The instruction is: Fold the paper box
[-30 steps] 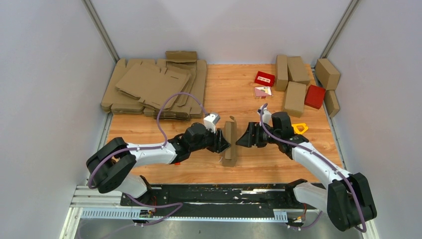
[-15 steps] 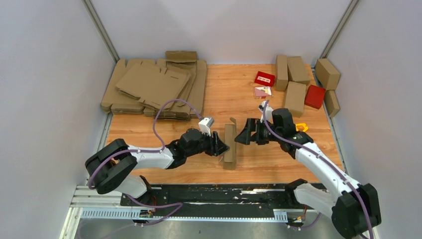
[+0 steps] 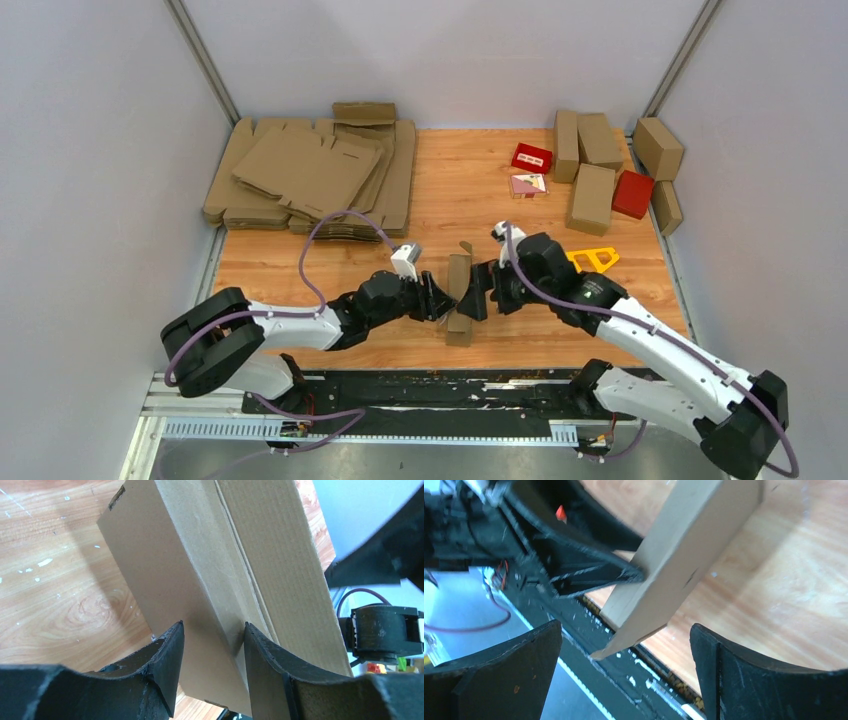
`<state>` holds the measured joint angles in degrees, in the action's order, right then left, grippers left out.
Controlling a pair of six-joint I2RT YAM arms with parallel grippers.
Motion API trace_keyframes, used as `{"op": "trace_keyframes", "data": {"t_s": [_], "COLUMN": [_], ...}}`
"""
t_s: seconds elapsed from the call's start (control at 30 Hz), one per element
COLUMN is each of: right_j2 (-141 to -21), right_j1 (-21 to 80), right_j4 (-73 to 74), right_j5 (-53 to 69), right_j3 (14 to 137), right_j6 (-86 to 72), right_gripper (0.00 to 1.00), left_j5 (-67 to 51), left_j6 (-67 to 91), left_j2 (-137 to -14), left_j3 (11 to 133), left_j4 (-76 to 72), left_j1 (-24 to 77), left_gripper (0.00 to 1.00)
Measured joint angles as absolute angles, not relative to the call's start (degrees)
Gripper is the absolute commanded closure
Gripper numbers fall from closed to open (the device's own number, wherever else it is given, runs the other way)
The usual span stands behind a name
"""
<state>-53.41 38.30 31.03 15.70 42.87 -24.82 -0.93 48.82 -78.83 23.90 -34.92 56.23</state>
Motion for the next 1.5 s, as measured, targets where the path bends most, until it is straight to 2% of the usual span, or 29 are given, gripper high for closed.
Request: {"op": "trace_keyframes", "data": {"t_s": [0.23, 0.43, 0.53, 0.73, 1.07, 1.27, 1.5], "right_j2": [-57.78, -59.64, -62.35, -64.36, -70.37, -72.12, -73.43], "right_j1": [54.37, 61.54, 63.55, 64.36, 64.36, 64.38, 64.34], "right_j4": [37.87, 42.09, 43.77, 43.27, 40.86, 40.64, 39.68], "right_j5": [2.28, -6.26, -10.90, -15.25, -15.77, -15.97, -16.10], "right_j3": [45.60, 47.05, 50.02, 50.68, 50.65, 50.63, 51.03], "right_j6": [-30.48, -36.18, -38.79, -41.58, -41.91, -41.82, -39.31], "right_gripper": [0.00, 0.00, 0.00, 0.09, 0.12, 0.24, 0.47], "left_j5": [5.08, 9.02, 11.33, 14.83, 16.29, 16.64, 16.88], "left_j6": [53.98, 60.29, 62.67, 64.90, 65.01, 64.79, 63.55], "left_j2": [-78.54, -80.07, -80.49, -80.34, -79.20, -79.20, -78.22], "left_j3": [22.68, 21.56, 21.56, 21.58, 21.58, 21.58, 21.58], "left_j4": [-36.16, -39.42, -39.92, -39.35, -37.65, -37.74, -36.40], "left_j1": [58.61, 59.94, 60.95, 62.22, 62.24, 62.22, 62.26], "left_gripper": [0.45, 0.46, 0.46, 0.45, 0.44, 0.44, 0.37]}}
